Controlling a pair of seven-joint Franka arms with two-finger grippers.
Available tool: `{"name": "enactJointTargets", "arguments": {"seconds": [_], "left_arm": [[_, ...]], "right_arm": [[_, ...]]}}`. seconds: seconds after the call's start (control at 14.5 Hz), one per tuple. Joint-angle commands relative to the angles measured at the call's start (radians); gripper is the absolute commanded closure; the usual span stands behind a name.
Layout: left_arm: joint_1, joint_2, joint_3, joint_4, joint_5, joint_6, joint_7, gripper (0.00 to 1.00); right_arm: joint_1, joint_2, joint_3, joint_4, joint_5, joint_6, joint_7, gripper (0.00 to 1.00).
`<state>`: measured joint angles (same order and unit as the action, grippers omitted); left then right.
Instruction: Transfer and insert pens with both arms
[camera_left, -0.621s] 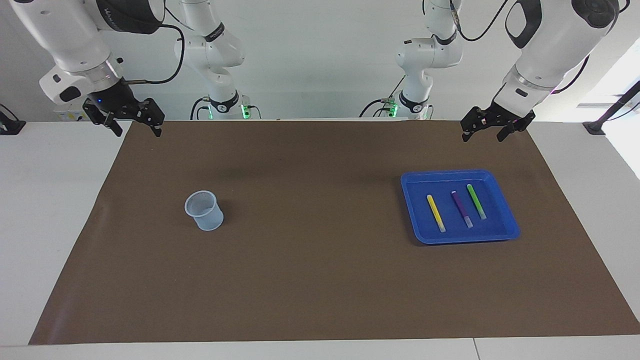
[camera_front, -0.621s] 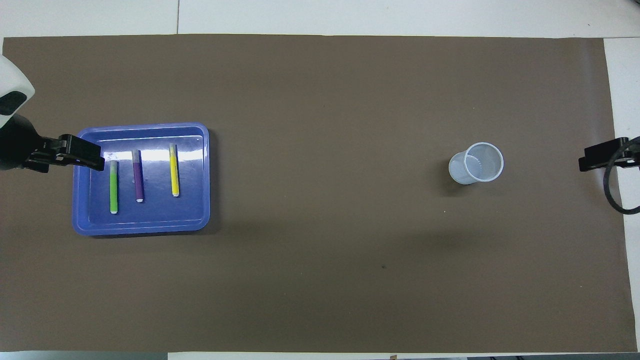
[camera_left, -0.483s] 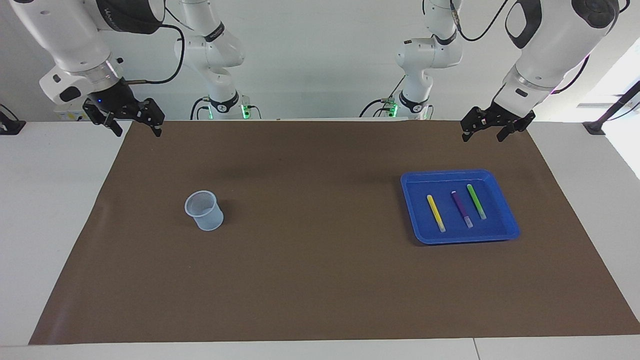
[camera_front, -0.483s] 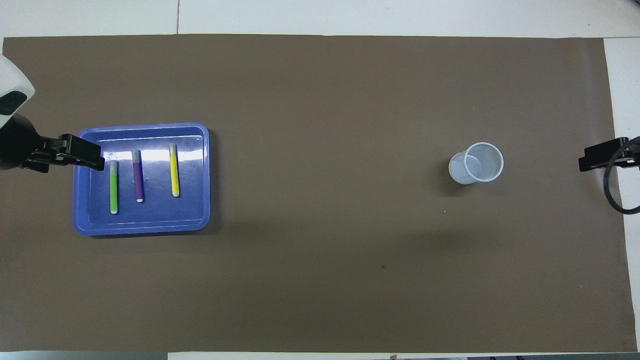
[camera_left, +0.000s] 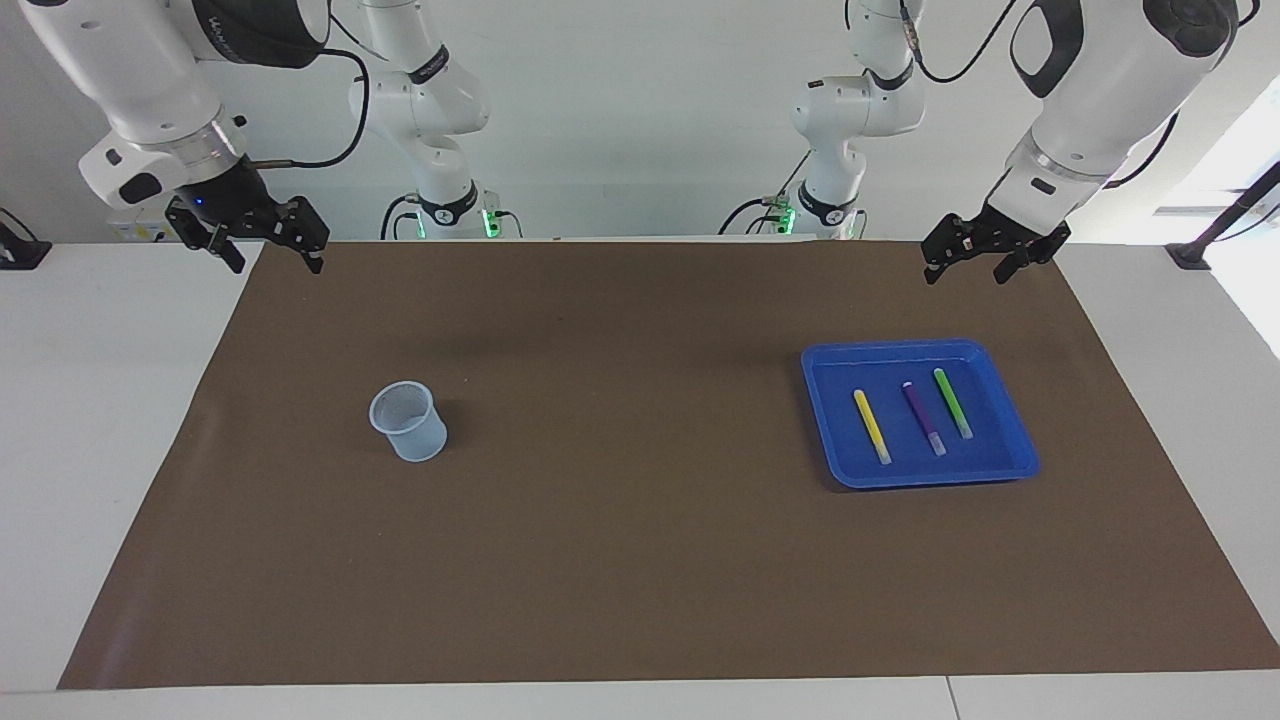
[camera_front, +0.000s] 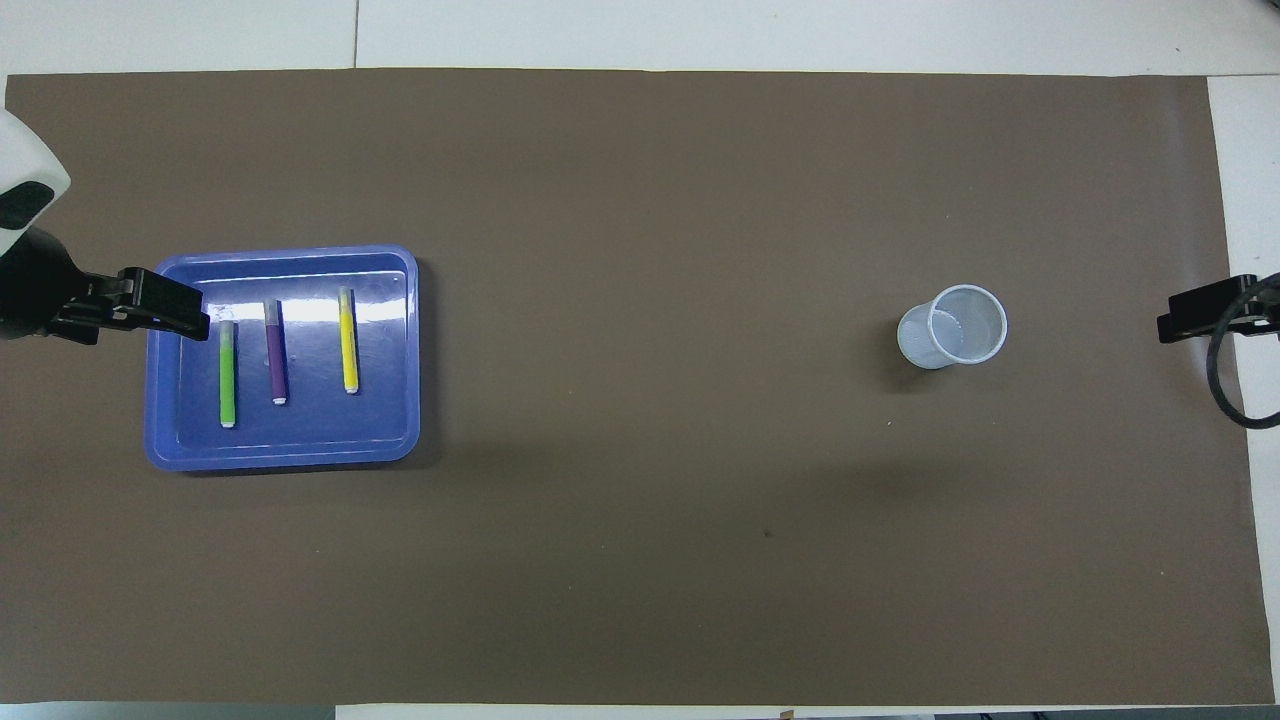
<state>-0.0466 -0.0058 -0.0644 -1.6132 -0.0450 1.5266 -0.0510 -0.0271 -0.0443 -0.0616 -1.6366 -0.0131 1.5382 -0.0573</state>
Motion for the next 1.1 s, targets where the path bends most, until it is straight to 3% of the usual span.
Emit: {"name": "enactJointTargets", "arguments": {"seconds": [0.0, 0.41, 0.62, 1.03], "left_arm": [[-0.004, 0.009, 0.003, 0.013, -0.009, 0.004, -0.01, 0.0], [0.005, -0.009, 0.003, -0.039, -0.01, 0.053, 0.0, 0.0], [0.014, -0.045, 0.006, -0.12, -0.009, 0.093, 0.002, 0.0], [0.105, -0.026, 0.008, -0.31, -0.009, 0.278, 0.097, 0.0]], "right_arm": [[-0.004, -0.008, 0.0, -0.009, 0.002, -0.003, -0.018, 0.0], [-0.004, -0.008, 0.0, -0.009, 0.002, -0.003, -0.018, 0.0], [-0.004, -0.008, 0.0, -0.009, 0.002, -0.003, -0.018, 0.0], [-0.004, -0.008, 0.0, -0.009, 0.002, -0.003, -0.018, 0.0]]}}
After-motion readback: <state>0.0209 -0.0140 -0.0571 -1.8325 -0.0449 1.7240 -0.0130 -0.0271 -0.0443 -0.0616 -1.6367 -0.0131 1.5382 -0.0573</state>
